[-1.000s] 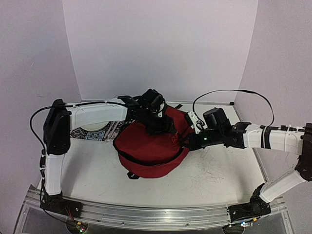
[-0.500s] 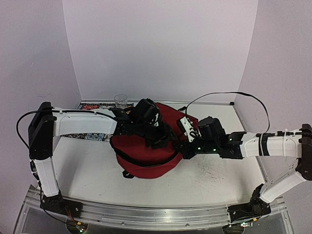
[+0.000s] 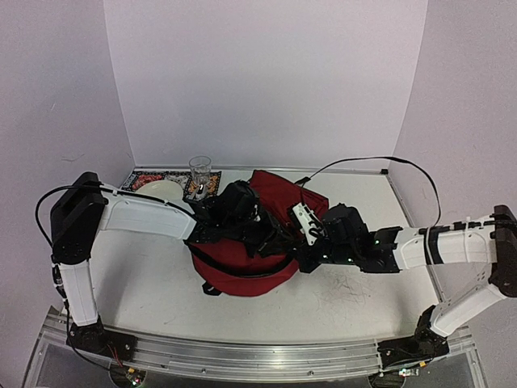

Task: Pack the student bag
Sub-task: Pass from the right arm to the left

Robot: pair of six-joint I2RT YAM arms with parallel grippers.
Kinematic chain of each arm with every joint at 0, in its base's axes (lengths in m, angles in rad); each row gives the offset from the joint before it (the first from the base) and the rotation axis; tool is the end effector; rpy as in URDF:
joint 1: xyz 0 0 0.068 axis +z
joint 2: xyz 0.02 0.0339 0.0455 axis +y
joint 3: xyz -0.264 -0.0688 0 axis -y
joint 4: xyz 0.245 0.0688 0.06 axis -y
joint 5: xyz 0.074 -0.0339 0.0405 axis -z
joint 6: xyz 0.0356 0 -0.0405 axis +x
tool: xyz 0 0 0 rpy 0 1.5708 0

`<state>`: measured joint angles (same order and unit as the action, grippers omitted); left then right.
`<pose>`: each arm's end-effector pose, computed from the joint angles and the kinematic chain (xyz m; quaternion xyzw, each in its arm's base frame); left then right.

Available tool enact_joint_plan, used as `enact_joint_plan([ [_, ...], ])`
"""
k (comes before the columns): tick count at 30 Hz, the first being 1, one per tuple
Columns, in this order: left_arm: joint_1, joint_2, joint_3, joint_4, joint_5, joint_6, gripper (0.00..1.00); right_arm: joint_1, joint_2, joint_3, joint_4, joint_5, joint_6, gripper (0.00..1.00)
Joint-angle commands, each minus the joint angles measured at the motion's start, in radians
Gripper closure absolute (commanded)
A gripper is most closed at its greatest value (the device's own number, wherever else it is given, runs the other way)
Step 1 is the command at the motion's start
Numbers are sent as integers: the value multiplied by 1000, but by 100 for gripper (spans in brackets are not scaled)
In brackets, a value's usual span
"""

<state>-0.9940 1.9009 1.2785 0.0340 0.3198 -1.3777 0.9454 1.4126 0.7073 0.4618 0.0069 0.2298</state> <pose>0.2247 -0.3659 0.2093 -0.0923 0.8689 -0.4843 0.0447 0.1818 0.2514 0.2346 -0.2739 0.7386 0.3392 0.5142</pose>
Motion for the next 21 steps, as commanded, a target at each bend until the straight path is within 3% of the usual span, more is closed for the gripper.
enact_joint_plan([
  [1, -11, 30, 13, 119, 45, -79, 70, 28, 18, 5, 62, 35, -21, 100],
  [7, -12, 29, 3, 124, 39, -96, 92, 32, 8, 5, 64, 104, -35, 100],
  [9, -12, 29, 2, 124, 37, -96, 99, 33, 3, 7, 63, 107, -41, 94],
  [12, -12, 30, -1, 126, 32, -99, 100, 33, -9, 13, 58, 82, -42, 75],
  [21, -13, 27, -22, 127, 6, -75, 100, 17, -135, -21, -47, 85, 33, 50],
])
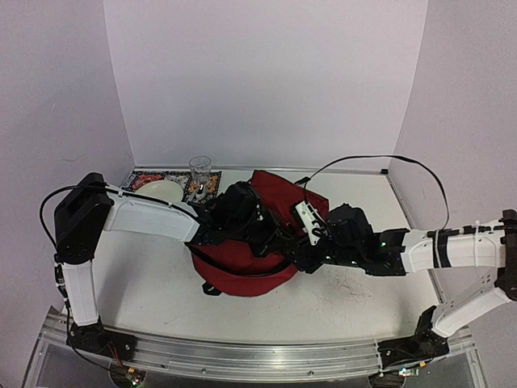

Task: Pack the student bag
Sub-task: Pass from the right arm to the left, then hold the student bag at the center of the board.

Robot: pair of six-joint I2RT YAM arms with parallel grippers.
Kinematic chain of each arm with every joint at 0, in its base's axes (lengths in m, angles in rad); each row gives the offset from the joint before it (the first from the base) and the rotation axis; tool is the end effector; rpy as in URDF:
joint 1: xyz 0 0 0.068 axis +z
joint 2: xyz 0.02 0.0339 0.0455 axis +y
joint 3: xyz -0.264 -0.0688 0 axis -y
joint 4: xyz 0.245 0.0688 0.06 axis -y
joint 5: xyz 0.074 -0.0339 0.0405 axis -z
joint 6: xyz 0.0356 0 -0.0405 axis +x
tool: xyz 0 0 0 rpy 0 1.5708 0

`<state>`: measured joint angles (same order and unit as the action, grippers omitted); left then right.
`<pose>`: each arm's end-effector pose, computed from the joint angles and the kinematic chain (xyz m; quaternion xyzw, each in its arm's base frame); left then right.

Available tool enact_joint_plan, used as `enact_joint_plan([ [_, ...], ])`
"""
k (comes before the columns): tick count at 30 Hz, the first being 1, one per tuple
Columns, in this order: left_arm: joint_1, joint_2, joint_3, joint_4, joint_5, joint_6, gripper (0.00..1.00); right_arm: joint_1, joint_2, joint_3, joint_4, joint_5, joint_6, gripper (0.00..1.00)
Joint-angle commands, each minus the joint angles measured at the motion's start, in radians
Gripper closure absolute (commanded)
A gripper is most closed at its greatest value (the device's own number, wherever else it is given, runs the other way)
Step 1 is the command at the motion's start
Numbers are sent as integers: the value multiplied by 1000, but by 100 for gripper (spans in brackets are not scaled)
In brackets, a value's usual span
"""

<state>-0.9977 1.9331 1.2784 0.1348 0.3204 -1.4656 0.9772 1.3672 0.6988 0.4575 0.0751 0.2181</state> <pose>0.2281 -0.3741 0.2052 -0.1201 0.8493 -0.5129 0.0346 0.1718 0.2498 0.2444 -0.2660 0.7305 0.3294 0.5358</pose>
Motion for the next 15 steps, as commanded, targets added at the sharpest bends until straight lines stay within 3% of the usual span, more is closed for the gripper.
enact_joint_plan([
  [1, -9, -7, -26, 25, 2, 18, 100, -31, -106, -20, -52, 3, 66, 48],
  [8, -11, -16, -78, 25, -5, 37, 100, -180, -128, -3, -117, -153, 256, 34],
  [15, -17, -46, -93, 25, -30, 58, 100, -223, 56, 173, -280, -224, 506, 35],
])
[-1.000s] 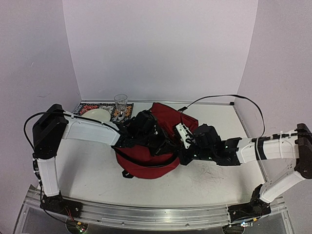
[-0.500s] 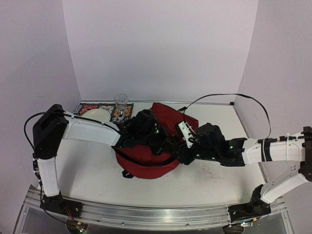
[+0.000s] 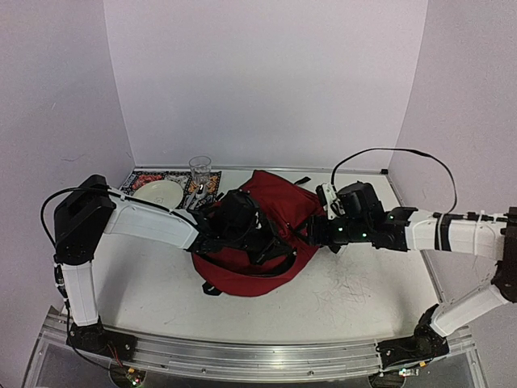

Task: Pack the student bag
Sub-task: Hold the student bag at the center of the board.

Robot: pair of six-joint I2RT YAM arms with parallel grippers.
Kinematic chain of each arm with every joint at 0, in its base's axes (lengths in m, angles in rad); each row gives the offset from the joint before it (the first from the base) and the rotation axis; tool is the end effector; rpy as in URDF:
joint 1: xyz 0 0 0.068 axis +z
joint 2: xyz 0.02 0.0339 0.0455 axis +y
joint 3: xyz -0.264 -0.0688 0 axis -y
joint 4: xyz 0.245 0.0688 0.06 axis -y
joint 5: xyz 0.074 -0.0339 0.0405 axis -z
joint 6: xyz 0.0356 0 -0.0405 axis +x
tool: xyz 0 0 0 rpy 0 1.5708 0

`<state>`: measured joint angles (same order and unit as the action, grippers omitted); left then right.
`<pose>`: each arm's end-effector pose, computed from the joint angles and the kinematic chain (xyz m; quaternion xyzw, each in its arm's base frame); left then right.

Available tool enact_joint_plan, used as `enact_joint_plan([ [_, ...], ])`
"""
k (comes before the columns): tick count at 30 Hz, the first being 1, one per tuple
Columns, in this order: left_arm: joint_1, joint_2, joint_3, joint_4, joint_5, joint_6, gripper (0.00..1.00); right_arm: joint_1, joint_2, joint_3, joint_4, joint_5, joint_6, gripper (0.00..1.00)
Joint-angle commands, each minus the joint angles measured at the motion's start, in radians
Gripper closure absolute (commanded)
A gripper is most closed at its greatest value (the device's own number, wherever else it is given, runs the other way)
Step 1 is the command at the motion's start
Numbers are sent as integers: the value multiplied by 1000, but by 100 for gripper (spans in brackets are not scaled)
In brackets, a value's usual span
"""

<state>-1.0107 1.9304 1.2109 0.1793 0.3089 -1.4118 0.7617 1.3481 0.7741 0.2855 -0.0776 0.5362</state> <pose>0.2189 -0.3694 0.1888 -0.0970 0.8577 -0.5029 0.0460 0.2188 0.2125 0.2572 -0.1132 0.7931 0.3860 0.4574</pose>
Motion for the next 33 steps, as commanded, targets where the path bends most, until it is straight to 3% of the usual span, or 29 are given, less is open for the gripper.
enact_joint_plan([
  [1, -5, -48, -27, -20, -23, 5, 100, -8, 92, 108, -114, -84, 213, 36],
  [15, -28, -85, -29, -21, -60, 28, 100, -8, 233, 135, -127, -189, 317, 46],
  [17, -32, -85, -25, -22, -60, 31, 100, -9, 245, 142, -121, -183, 317, 52],
  [26, -43, -134, -51, -28, -83, 54, 100, -80, 229, 149, -117, -185, 308, 97],
  [33, -43, -173, -85, -41, -81, 71, 100, -152, 181, 126, -122, -202, 291, 100],
])
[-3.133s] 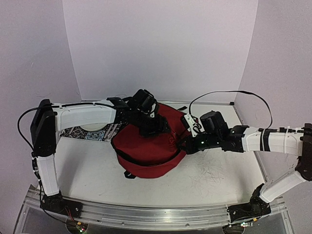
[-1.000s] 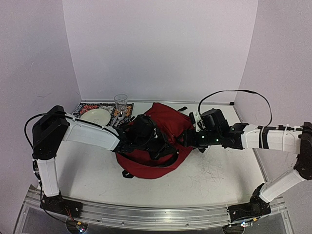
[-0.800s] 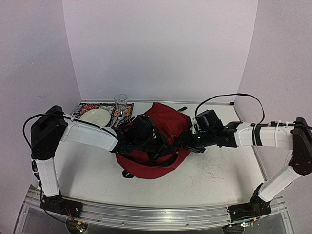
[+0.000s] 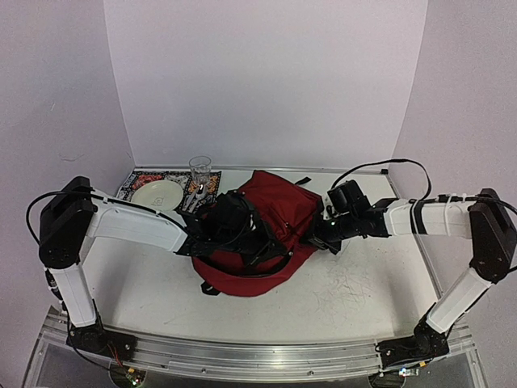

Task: Pack the student bag
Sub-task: Hold the student bag at the center of the board.

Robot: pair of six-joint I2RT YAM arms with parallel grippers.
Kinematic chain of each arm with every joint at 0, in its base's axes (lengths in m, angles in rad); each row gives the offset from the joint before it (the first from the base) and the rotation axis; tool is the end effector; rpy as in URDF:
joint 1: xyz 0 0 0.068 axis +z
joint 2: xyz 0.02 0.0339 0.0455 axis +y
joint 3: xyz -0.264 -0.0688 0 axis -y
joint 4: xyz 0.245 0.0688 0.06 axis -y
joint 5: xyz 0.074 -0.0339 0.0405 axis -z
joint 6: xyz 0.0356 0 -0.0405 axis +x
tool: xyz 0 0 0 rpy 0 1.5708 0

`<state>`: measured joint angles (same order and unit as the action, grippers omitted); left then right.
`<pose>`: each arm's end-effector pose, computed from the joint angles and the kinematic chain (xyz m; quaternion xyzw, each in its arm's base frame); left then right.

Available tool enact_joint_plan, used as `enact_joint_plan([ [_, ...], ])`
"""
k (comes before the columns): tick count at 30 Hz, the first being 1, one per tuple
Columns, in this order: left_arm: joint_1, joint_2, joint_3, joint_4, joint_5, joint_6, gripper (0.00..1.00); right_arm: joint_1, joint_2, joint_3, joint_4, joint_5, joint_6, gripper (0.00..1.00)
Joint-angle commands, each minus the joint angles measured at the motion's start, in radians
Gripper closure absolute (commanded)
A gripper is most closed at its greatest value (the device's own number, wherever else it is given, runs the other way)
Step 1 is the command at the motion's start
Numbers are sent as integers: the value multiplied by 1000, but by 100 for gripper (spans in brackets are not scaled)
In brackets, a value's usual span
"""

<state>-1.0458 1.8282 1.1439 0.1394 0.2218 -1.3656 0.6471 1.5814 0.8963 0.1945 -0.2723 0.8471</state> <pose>0.1977 -0.3569 0.2041 -0.0843 0.8636 -0.4900 0.0841 0.2703 0.2162 0.2179 0.0154 0.8524 0.4316 0.2947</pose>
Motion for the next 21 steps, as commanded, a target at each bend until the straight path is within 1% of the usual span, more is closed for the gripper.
enact_joint_plan([
  [1, -9, -69, -19, -2, 13, 26, 100, -40, -56, 6, -34, -15, -23, 100],
  [5, -8, -62, -14, -10, 30, 36, 100, -45, -76, 8, -56, -11, -31, 99],
  [6, -8, -59, -12, -10, 31, 38, 100, -44, -77, 8, -56, -39, -27, 95],
  [8, -8, -48, 2, -11, 35, 45, 100, -33, -75, 8, -56, -98, -11, 76],
  [13, -10, -12, 31, -9, 48, 54, 100, 5, -82, -22, -47, -88, 54, 51],
  [17, -10, 1, 41, -10, 51, 60, 100, 31, -57, -32, -12, -94, 98, 40],
  [19, -11, 4, 43, -10, 51, 62, 100, 34, -49, -34, -10, -83, 114, 37],
  [21, -12, 6, 47, -11, 50, 63, 100, 35, -31, -33, -10, -78, 122, 37],
])
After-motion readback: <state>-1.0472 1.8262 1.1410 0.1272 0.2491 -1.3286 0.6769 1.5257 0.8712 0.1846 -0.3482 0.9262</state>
